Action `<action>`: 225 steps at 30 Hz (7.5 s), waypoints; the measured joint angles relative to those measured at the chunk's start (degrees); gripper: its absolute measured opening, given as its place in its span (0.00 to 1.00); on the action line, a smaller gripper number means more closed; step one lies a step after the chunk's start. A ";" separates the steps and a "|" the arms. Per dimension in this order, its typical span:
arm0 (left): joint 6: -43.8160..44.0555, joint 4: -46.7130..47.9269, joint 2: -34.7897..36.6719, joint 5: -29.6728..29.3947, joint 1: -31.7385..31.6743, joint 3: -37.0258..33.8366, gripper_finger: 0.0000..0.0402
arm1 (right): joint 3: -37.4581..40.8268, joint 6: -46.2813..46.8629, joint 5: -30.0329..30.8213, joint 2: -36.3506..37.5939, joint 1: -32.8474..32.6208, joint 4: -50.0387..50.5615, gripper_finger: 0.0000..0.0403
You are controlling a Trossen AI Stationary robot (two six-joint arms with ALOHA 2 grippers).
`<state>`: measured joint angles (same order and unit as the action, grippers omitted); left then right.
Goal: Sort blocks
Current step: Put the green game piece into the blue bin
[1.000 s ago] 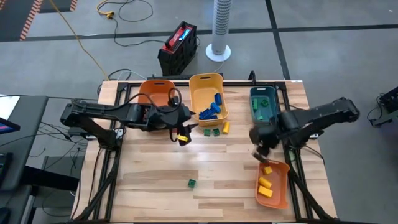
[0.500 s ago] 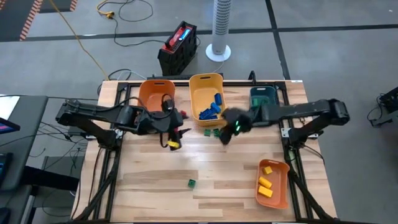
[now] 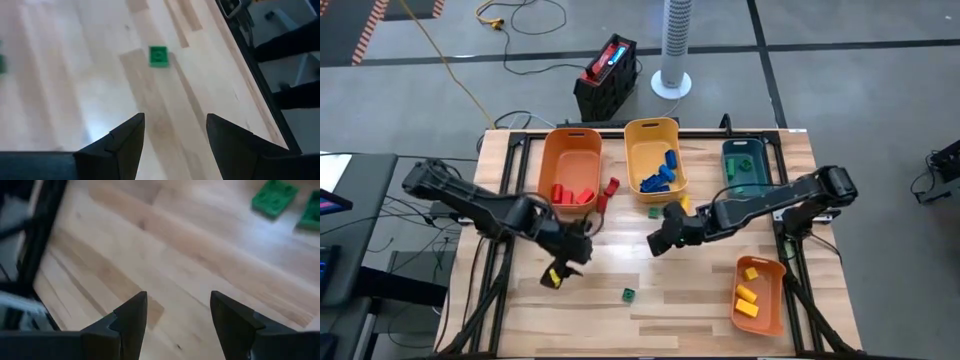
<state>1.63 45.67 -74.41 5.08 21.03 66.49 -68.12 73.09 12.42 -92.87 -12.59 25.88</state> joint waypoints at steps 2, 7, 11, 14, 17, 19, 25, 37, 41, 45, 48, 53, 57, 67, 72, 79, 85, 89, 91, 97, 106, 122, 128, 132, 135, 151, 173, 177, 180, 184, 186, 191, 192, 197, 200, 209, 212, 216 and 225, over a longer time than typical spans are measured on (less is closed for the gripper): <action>2.17 -4.22 -0.11 0.10 1.36 -3.18 0.52 | 0.00 1.63 3.59 1.44 -1.06 0.26 0.57; 7.01 -17.41 -1.23 -2.49 3.15 -6.73 0.52 | -0.02 2.13 11.22 6.06 -3.25 2.45 0.56; 8.04 -26.95 -5.75 -7.13 4.54 -6.85 0.52 | -0.04 -0.48 14.37 9.64 -4.51 3.20 0.56; 9.07 -36.67 -9.88 -11.23 5.76 -6.81 0.52 | -0.07 -3.49 15.89 12.29 -5.05 4.65 0.56; 11.98 -41.91 -14.35 -14.24 6.15 -6.76 0.52 | -0.09 -6.85 17.42 14.87 -5.11 6.96 0.56; 13.53 -42.01 -16.97 -15.57 6.07 -6.37 0.52 | -0.09 -9.34 17.87 16.51 -5.11 7.75 0.56; 16.70 -43.78 -24.11 -16.20 5.73 -4.26 0.53 | -0.09 -13.97 18.45 20.24 -5.00 8.60 0.56; 2.18 -42.07 -27.82 -13.90 6.93 -3.33 0.74 | -0.09 -14.46 19.52 21.34 -7.46 9.54 0.56; -1.38 -43.43 -27.82 -14.14 6.63 -3.38 0.75 | -0.09 -14.24 20.47 21.34 -7.89 9.23 0.56; -1.39 -48.86 -27.82 -14.06 6.11 -6.36 0.74 | -0.09 -14.19 20.57 21.34 -8.01 8.79 0.56; -0.52 -53.27 -27.89 -14.34 6.10 -8.89 0.74 | -0.09 -14.00 20.59 21.34 -8.01 8.41 0.56; -1.35 -59.92 -27.89 -14.36 6.17 -11.97 0.73 | -0.09 -13.89 20.77 21.34 -8.01 8.29 0.56; -2.74 -63.08 -27.89 -14.51 6.12 -13.99 0.73 | -0.09 -13.52 20.88 21.34 -8.01 8.21 0.56; -5.69 -64.76 -28.23 -13.07 6.09 -18.06 0.73 | -0.09 -13.09 20.90 21.34 -7.95 7.94 0.56; -4.14 -68.37 -33.11 -12.15 5.84 -17.22 0.73 | -0.07 -12.47 20.92 21.32 -7.90 7.93 0.56; -3.05 -68.36 -36.37 -13.32 5.84 -14.67 0.73 | -0.07 -11.61 20.90 21.32 -7.93 8.10 0.56; -1.34 -67.13 -36.33 -12.98 5.62 -15.12 0.58 | -0.07 -11.59 20.88 21.32 -7.95 7.90 0.56; -1.18 -66.93 -36.25 -12.74 5.67 -15.13 0.35 | -0.07 -11.64 20.69 21.32 -7.95 7.92 0.56; -0.23 -66.04 -35.69 -12.97 5.63 -15.13 0.32 | -0.07 -12.08 19.88 21.32 -8.12 7.92 0.56; 2.78 -59.85 -29.27 -19.49 4.95 -15.33 0.32 | -0.07 -8.15 10.81 21.32 -9.61 8.81 0.56; -18.09 -56.84 -12.98 -45.15 3.46 -15.22 0.32 | 0.00 -5.69 16.22 21.30 -15.56 7.36 0.56; -44.42 -60.22 -10.91 -51.96 -1.52 -2.60 0.32 | 0.02 -18.88 14.80 11.05 -7.40 -18.95 0.56; -48.33 -60.08 -10.95 -49.96 -1.59 -0.98 0.32 | 0.02 -23.39 14.63 11.13 -6.33 -22.39 0.56; -48.30 -60.17 -10.91 -49.93 -1.61 -0.95 0.32 | 0.02 -23.90 14.54 11.15 -5.80 -22.93 0.56; -47.12 -60.02 -10.91 -48.72 -1.61 -0.95 0.32 | 0.02 -24.36 14.25 11.04 -5.35 -22.92 0.56; -45.32 -59.46 -10.45 -53.18 -0.67 -0.92 0.32 | -0.09 -20.98 11.19 12.11 -6.72 -14.75 0.57; -40.36 -58.75 -10.60 -48.76 -0.58 -0.95 0.32 | -0.07 -26.45 10.29 15.00 -1.59 -18.87 0.56; -40.12 -59.20 -10.85 -48.77 -0.90 -0.97 0.32 | -0.04 -26.45 8.24 12.98 -1.06 -20.63 0.56; -40.12 -59.43 -10.86 -48.78 -0.97 -0.97 0.32 | -0.04 -26.48 6.56 10.97 -1.11 -23.39 0.57; -39.98 -59.09 -11.00 -48.76 -1.02 -0.97 0.32 | -0.04 -26.48 6.34 9.06 -1.13 -26.02 0.56; -39.85 -59.11 -11.02 -48.78 -1.05 -0.97 0.32 | -0.04 -26.48 6.44 8.48 -1.08 -26.85 0.56; -39.27 -59.10 -11.04 -46.80 -1.04 -0.97 0.32 | -0.04 -26.60 6.67 8.18 -0.25 -27.10 0.55; -38.87 -59.14 -11.04 -46.34 -1.04 -0.97 0.32 | -0.04 -26.63 6.70 8.18 0.03 -27.02 0.53; -37.77 -59.02 -11.06 -46.30 -1.13 -0.97 0.39 | -0.09 -26.58 6.11 8.18 1.03 -27.23 0.34; -37.90 -59.13 -11.08 -46.16 -1.01 -0.97 0.43 | -0.11 -26.69 4.45 8.18 1.12 -26.11 0.19; -29.93 -58.34 -10.67 -49.97 -0.96 -0.99 0.51 | -0.09 -25.70 0.50 12.22 1.19 -14.67 0.19; -23.30 -56.65 -10.43 -50.42 -1.06 -0.97 0.52 | -0.02 -24.25 0.32 15.93 1.96 -4.87 0.19; -10.73 -51.65 -10.56 -50.25 -1.04 -0.97 0.52 | -0.04 -21.58 4.46 21.41 5.20 12.06 0.20; 17.43 -34.77 -10.51 -38.61 -3.27 -0.97 0.52 | -0.03 -18.13 7.44 24.75 19.81 42.91 0.21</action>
<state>19.07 10.90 -84.93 -33.53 17.76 65.52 -68.15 54.96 19.86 -68.12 7.23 68.79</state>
